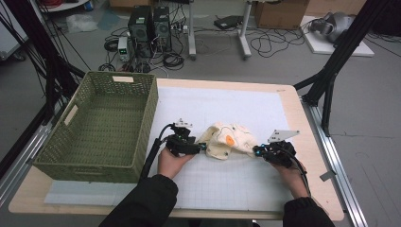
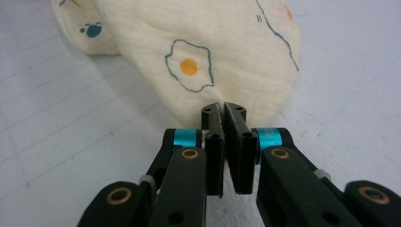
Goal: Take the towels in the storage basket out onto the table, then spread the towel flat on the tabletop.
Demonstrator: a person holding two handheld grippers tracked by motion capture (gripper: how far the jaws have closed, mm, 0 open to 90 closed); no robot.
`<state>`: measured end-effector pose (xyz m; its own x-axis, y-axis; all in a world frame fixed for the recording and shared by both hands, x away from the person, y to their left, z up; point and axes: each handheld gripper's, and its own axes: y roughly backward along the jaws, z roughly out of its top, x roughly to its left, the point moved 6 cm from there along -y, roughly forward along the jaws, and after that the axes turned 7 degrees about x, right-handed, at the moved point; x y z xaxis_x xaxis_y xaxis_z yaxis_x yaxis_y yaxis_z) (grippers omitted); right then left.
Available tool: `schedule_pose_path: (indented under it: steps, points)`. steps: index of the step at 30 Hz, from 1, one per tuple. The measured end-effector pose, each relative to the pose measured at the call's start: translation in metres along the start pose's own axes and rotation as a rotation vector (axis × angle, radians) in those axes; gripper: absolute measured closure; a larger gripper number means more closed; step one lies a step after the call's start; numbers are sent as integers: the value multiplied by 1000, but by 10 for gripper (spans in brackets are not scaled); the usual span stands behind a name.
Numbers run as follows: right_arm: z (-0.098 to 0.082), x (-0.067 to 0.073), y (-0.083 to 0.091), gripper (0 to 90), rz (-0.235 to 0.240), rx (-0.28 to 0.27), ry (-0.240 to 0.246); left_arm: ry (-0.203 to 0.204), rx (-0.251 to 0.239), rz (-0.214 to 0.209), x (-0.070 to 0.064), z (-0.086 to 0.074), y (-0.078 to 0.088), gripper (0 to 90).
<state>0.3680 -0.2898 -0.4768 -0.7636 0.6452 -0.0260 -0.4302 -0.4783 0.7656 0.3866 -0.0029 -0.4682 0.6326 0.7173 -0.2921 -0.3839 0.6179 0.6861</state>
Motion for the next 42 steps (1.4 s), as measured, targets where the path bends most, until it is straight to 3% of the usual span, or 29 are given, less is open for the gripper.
schedule_pose_path:
  steps: [14, 22, 32, 36, 39, 42]
  points:
    - [-3, -7, 7, 853, 2, -23, -44, -1, -20, -21, -1, 1, 2, 480]
    - [-2, -4, 6, 739, 30, -33, -55, -6, -18, -7, 3, -2, 1, 518]
    - [1, -1, 6, 663, 36, -50, -44, 9, -17, 26, 7, -3, -4, 554]
    - [6, 3, 11, 644, 44, -76, -31, 10, -3, 44, 9, -4, -8, 595]
    - [11, 9, 11, 626, 71, -92, -15, 5, -2, 42, 7, -4, -11, 690]
    - [13, 16, 3, 624, 91, -61, 19, -2, -10, 48, 6, -3, -12, 849]
